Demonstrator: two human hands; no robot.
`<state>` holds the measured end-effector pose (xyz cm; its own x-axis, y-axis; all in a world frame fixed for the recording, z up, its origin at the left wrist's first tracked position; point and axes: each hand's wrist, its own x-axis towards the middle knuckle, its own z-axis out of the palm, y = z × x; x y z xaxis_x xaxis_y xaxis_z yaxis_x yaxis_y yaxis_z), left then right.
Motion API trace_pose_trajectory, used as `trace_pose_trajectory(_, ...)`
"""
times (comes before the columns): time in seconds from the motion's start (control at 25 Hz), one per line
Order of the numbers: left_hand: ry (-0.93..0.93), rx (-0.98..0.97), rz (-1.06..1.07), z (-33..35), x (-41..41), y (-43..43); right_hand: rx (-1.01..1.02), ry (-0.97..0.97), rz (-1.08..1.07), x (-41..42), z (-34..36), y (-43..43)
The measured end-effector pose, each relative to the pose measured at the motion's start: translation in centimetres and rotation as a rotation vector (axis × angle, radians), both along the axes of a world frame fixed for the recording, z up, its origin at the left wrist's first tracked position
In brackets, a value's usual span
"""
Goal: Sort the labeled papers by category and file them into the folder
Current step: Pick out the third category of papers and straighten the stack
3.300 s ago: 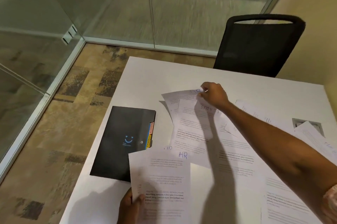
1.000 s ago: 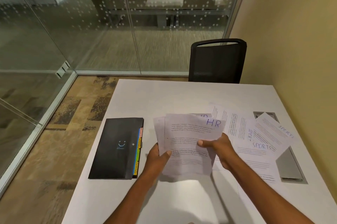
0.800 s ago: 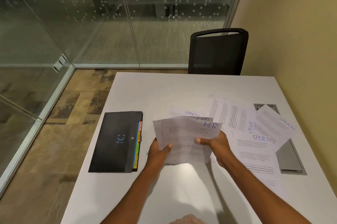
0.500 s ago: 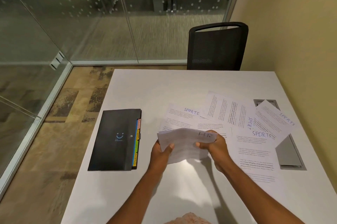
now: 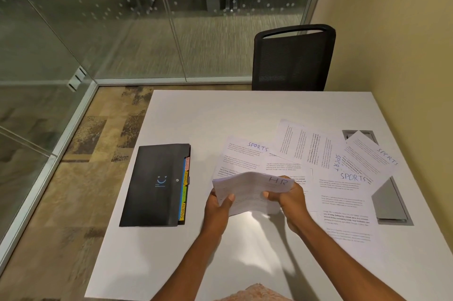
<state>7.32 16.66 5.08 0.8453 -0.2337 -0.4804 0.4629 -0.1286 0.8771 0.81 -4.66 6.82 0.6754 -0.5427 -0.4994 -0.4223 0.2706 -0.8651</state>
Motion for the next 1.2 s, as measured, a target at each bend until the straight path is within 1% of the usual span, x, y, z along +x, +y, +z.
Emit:
trace_pose_trajectory(0.12,-0.002,0.01,-0.013,-0.5,-0.1,0.2,-0.006,0.019,-0.006,-0.2,-0.4,0.3)
trace_pose_trajectory(0.32,0.048,0.105,-0.053,-2.6,-0.5,0.3,0.014,0.079,0.018,-0.7,-1.4,1.1)
trace_pose_trajectory(0.44,0.059,0.133,-0.056,-2.8,-0.4,0.1,0.001,0.082,0.032,-0.7,-1.4,1.0)
trace_pose_trajectory(0.56,0.073,0.12,-0.049,-2.2,0.1,0.1,-0.018,0.074,0.073,-0.7,-0.8,0.5)
trace_pose_trajectory(0.76,0.098,0.036,0.007,-1.0,2.4,1.4,-0.128,0.026,0.236,-0.2,0.9,-0.3)
trace_pose_trajectory(0.84,0.09,0.02,0.026,-0.5,3.4,2.0,-0.148,0.021,0.267,0.5,1.9,-0.3)
trace_pose_trajectory(0.96,0.099,-0.031,0.028,-0.1,4.7,2.9,-0.079,0.002,0.254,1.8,3.5,-0.1)
trace_pose_trajectory(1.12,0.238,-0.099,-0.03,0.2,5.1,4.0,0.048,0.001,0.218,2.9,4.9,0.6)
trace_pose_trajectory(1.2,0.272,-0.114,-0.045,-0.4,5.0,4.5,0.081,-0.008,0.204,3.0,5.4,1.3)
